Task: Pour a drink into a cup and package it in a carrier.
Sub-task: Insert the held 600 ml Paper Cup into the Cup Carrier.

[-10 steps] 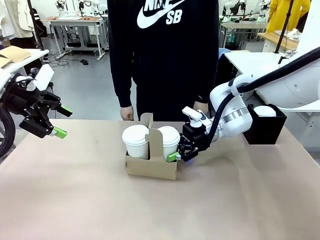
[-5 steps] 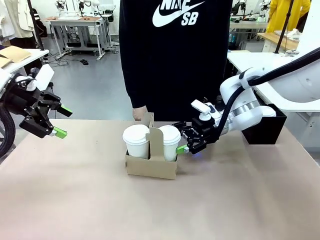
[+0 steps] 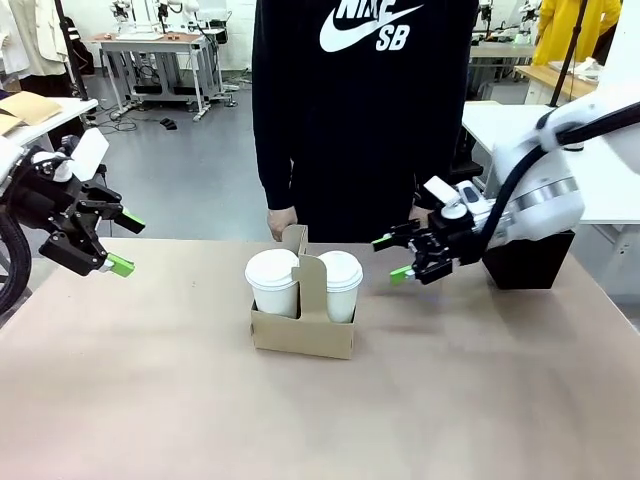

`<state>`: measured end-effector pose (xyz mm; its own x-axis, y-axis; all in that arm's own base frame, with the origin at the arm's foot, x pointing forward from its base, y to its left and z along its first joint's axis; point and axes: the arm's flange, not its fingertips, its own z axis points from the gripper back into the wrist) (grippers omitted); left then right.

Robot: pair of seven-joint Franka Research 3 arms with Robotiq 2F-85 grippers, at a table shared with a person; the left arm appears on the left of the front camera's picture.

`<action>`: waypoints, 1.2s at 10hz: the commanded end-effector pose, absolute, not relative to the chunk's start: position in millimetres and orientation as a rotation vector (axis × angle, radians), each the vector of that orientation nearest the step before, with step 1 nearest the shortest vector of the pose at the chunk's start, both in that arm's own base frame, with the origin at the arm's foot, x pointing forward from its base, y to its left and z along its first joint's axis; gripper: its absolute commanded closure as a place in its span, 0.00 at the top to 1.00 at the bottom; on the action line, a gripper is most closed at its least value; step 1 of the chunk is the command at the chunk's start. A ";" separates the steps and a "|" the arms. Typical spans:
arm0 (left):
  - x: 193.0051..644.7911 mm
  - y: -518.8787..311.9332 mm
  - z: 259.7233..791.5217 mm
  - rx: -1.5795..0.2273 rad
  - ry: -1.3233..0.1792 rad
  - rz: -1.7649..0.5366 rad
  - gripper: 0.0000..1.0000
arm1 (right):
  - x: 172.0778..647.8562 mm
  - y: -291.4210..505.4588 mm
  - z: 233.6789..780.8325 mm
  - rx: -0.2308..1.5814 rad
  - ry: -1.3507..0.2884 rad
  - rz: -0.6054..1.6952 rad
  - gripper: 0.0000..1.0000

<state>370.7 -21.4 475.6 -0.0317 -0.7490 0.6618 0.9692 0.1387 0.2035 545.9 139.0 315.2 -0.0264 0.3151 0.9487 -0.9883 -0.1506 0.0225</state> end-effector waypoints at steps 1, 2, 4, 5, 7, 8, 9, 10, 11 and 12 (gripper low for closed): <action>372.0 -20.6 474.4 -0.382 -0.781 -1.441 1.00 | 501.7 101.0 355.6 0.894 -0.759 1.266 1.00; 372.0 -20.6 474.4 -0.382 -0.781 -1.441 1.00 | 485.9 75.9 370.5 0.841 -0.732 1.192 1.00; 372.0 -20.6 474.4 -0.382 -0.781 -1.441 1.00 | 453.5 41.5 391.3 0.628 -0.642 1.061 1.00; 372.0 -20.6 474.4 -0.382 -0.781 -1.441 1.00 | 437.5 26.7 396.5 0.498 -0.594 0.977 1.00; 372.0 -20.6 474.4 -0.382 -0.781 -1.441 1.00 | 415.4 6.6 397.8 0.434 -0.575 0.888 1.00; 372.0 -20.6 474.4 -0.382 -0.781 -1.441 1.00 | 407.5 1.2 397.2 0.428 -0.571 0.866 1.00; 372.0 -20.6 474.4 -0.382 -0.781 -1.441 1.00 | 403.7 -1.6 395.1 0.450 -0.574 0.862 1.00; 372.0 -20.6 474.4 -0.382 -0.781 -1.441 1.00 | 401.5 -3.5 391.8 0.448 -0.566 0.846 1.00; 372.0 -20.6 474.4 -0.382 -0.781 -1.441 1.00 | 404.6 0.5 387.4 0.499 -0.541 0.859 0.97; 372.0 -20.6 474.4 -0.382 -0.781 -1.441 1.00 | 404.7 -5.5 386.4 0.432 -0.585 0.868 0.97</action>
<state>370.8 -21.5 476.0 -0.0315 -0.7491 0.6617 0.9693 0.1387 0.2032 403.0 -3.2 383.4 0.5141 0.5755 0.6360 -0.8110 0.5676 0.1420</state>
